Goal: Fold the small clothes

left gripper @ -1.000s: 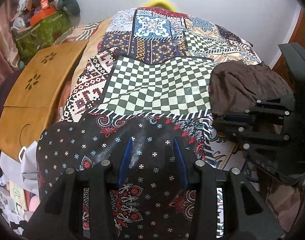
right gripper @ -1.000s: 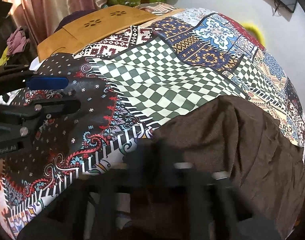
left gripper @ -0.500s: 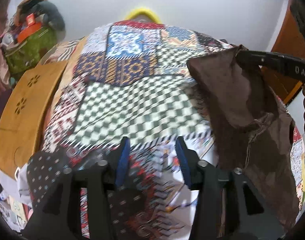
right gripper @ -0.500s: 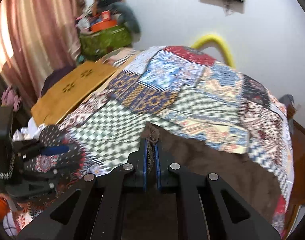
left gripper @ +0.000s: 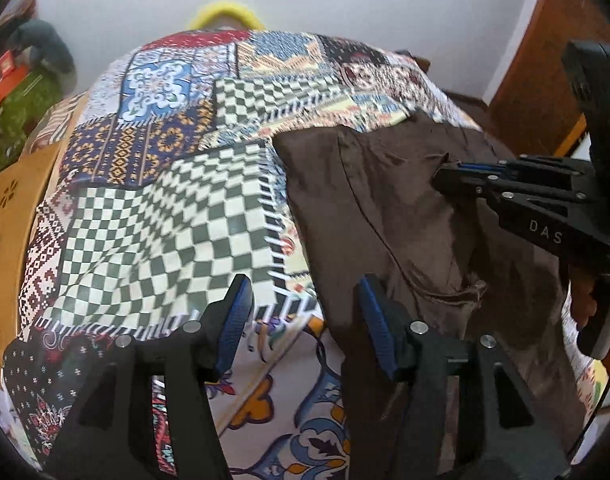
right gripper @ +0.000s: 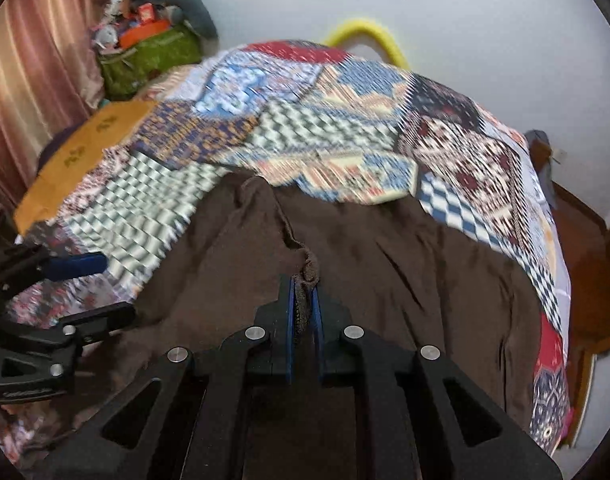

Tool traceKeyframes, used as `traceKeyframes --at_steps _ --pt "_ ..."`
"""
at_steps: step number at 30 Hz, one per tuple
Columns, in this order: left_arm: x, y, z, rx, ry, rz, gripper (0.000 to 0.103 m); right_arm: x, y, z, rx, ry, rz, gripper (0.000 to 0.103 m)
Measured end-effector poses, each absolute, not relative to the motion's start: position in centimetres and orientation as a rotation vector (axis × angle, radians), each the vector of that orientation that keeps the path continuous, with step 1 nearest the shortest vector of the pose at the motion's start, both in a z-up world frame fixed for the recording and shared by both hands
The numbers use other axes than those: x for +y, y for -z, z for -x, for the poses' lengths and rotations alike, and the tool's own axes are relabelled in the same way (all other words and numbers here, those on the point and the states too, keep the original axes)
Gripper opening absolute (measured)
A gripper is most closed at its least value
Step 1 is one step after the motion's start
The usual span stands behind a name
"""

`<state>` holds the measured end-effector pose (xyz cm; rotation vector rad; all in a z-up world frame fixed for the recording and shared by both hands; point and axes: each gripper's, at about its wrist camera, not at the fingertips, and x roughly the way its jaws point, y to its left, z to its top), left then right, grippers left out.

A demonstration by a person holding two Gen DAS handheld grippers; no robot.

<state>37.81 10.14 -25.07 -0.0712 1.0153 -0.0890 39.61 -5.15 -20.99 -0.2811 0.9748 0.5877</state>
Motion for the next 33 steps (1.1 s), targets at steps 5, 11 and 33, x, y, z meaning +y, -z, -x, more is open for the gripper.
traceKeyframes --at_steps 5,11,33 --pt "9.9 26.2 -37.4 1.041 0.074 0.036 0.061 -6.0 21.2 -38.6 0.958 -0.611 0.269 0.037" --pt "9.9 26.3 -36.4 1.055 0.044 0.021 0.062 -6.6 22.1 -37.8 0.959 -0.582 0.304 0.041" --pt "5.4 19.5 -36.9 0.909 0.052 -0.007 0.080 -23.2 17.6 -36.1 0.912 -0.383 0.023 0.041"
